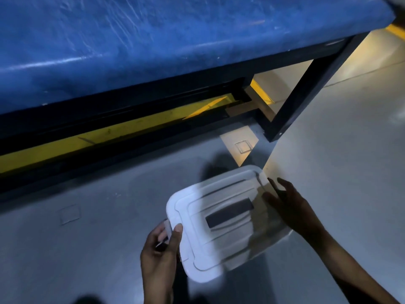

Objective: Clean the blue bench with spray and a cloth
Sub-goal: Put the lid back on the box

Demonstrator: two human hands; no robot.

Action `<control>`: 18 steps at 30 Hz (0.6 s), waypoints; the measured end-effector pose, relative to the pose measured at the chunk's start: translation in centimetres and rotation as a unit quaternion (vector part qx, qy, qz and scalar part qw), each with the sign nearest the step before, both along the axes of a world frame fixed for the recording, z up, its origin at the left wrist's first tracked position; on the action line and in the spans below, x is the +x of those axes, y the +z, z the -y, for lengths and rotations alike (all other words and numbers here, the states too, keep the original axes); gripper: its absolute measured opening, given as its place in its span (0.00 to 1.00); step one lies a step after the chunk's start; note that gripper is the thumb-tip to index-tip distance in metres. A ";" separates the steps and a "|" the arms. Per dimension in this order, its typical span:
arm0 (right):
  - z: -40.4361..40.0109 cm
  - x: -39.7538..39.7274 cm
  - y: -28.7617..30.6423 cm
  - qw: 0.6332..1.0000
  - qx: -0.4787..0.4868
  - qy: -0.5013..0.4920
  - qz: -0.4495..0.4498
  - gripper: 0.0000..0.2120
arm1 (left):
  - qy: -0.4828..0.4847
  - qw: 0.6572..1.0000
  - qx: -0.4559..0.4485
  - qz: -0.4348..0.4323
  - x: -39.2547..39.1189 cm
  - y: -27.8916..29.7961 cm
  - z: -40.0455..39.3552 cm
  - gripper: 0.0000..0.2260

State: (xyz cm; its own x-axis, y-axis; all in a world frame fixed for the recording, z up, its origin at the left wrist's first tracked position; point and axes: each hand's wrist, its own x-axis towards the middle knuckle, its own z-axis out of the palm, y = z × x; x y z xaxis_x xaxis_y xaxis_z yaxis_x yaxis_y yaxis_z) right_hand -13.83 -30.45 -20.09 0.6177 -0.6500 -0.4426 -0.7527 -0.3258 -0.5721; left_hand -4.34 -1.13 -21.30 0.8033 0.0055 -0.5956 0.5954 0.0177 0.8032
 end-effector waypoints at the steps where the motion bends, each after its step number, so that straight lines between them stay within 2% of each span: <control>1: 0.3 -0.1 0.2 1.000 -0.007 0.001 -0.005 0.28 | 0.003 1.000 -0.016 -0.005 -0.2 0.0 -0.2 0.11; 4: 0.9 -0.6 0.6 0.996 0.016 -0.063 0.063 0.12 | 0.004 0.996 -0.082 -0.038 -0.7 -0.6 -0.9 0.13; 5: 1.0 -0.9 0.5 0.993 0.029 -0.081 0.086 0.09 | 0.004 0.993 -0.101 -0.054 -0.7 -0.7 -1.2 0.14; 9: 1.8 -1.7 -0.4 0.985 0.074 -0.081 0.131 0.21 | -0.010 0.990 -0.126 -0.068 -0.3 -1.1 -1.5 0.16; 13: 1.6 -0.6 -0.1 0.990 0.085 -0.040 0.104 0.09 | -0.017 0.998 -0.067 -0.003 -0.1 -1.3 -0.7 0.16; 16: 1.9 -0.4 -0.2 0.994 0.065 -0.016 0.085 0.08 | -0.006 0.998 -0.066 0.012 -0.5 -1.9 -0.4 0.16; 18: 2.1 -0.6 -0.1 0.997 0.049 -0.001 0.067 0.08 | -0.003 0.998 -0.067 0.014 -0.3 -2.4 -0.4 0.21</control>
